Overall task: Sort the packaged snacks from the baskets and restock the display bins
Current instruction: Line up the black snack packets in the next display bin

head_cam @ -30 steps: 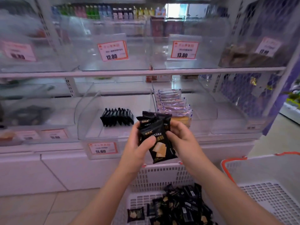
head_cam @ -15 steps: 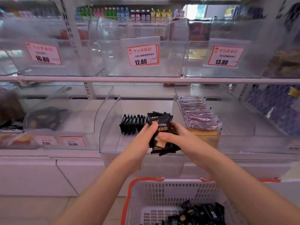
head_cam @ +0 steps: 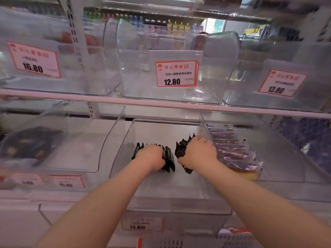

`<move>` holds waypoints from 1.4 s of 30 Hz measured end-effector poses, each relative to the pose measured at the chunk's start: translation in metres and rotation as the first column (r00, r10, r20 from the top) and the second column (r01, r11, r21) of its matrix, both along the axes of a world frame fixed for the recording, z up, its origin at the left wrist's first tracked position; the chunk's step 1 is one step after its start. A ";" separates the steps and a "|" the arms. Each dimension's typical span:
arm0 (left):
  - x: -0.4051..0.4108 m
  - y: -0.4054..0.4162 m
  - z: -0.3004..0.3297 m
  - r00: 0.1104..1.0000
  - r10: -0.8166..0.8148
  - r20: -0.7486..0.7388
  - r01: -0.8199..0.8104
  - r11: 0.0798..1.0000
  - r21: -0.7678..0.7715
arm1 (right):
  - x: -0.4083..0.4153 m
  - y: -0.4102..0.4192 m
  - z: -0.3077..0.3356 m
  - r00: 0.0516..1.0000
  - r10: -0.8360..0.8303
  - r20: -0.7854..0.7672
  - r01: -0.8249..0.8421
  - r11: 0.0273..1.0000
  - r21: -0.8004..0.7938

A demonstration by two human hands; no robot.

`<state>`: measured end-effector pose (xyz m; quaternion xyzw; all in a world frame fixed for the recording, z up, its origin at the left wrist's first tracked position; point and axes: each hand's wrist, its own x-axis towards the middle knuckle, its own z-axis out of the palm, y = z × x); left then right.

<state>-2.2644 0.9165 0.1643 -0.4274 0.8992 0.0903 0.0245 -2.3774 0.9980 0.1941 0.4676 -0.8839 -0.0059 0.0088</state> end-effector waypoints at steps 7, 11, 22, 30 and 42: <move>-0.024 -0.011 -0.016 0.969 -0.192 0.152 0.213 0.967 -0.137 | -0.003 -0.033 -0.041 0.996 -0.083 -0.019 0.084 0.993 0.083; -0.019 -0.016 -0.024 0.979 -0.189 0.071 0.194 0.978 -0.079 | -0.005 -0.040 -0.064 0.966 -0.128 0.225 0.131 0.991 0.005; -0.033 -0.015 -0.035 0.993 -0.106 0.043 0.110 0.988 -0.109 | -0.020 -0.034 -0.039 0.977 0.091 0.192 -0.154 0.926 0.344; -0.028 -0.020 -0.034 0.989 -0.142 0.040 0.147 0.979 -0.143 | -0.011 -0.022 -0.060 0.956 0.283 -0.071 -0.254 0.927 0.275; -0.027 -0.022 -0.032 0.982 -0.165 0.090 0.182 0.954 -0.236 | -0.021 -0.028 -0.063 0.968 0.252 -0.009 -0.249 0.961 0.117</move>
